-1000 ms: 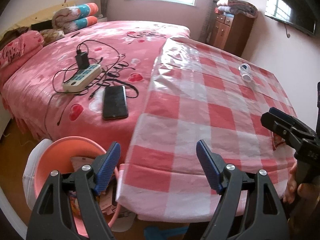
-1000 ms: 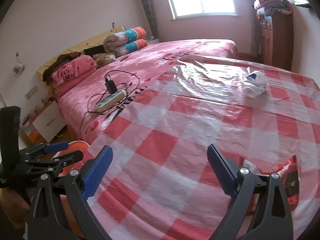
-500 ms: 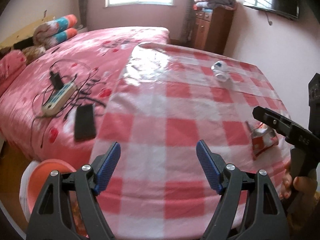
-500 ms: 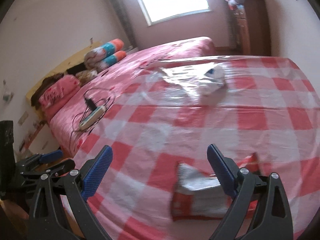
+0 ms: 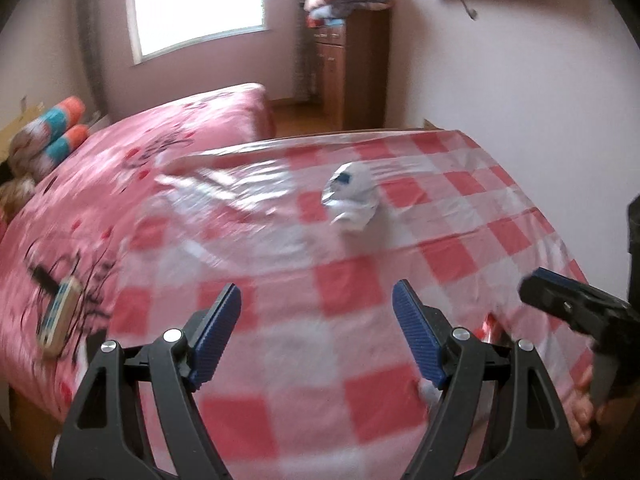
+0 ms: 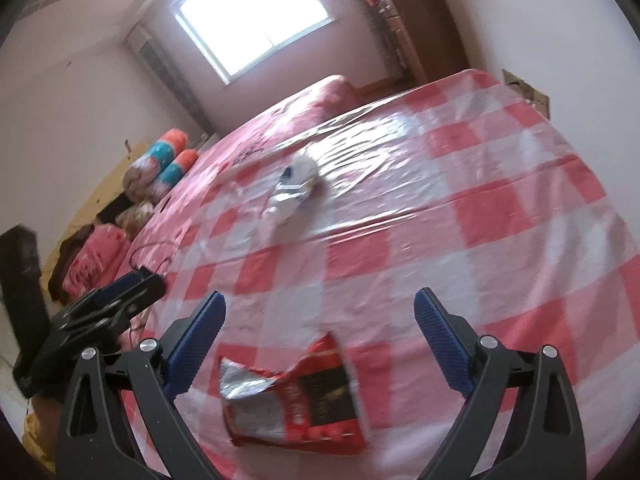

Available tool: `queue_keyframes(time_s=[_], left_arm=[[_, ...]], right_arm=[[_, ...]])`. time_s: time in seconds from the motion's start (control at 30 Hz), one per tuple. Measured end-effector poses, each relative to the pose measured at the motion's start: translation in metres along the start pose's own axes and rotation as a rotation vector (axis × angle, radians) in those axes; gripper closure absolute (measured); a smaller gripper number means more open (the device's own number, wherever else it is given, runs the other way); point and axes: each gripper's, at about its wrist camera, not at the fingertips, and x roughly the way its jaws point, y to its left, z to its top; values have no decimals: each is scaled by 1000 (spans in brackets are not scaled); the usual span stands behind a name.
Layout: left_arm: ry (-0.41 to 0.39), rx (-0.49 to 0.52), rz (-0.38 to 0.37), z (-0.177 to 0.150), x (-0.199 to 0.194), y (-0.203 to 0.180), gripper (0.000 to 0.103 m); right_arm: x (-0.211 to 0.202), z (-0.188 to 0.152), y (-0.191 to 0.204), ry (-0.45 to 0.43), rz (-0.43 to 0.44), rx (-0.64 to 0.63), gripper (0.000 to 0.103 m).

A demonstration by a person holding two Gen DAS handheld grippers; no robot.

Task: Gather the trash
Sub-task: 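Move both grippers back over the checked sheet toward the remaining trash, then grasp the white yogurt bottle with the left gripper and lift it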

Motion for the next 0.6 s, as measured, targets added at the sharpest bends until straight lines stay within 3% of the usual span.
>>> queue_keyframes(time_s=[0.2, 0.6], left_arm=[[42, 87, -23, 38, 57, -30, 24], [138, 106, -47, 78, 136, -38, 24]], right_arm=[[-6, 5, -16, -8, -11, 18, 9], [-2, 10, -24, 23, 14, 28, 9]])
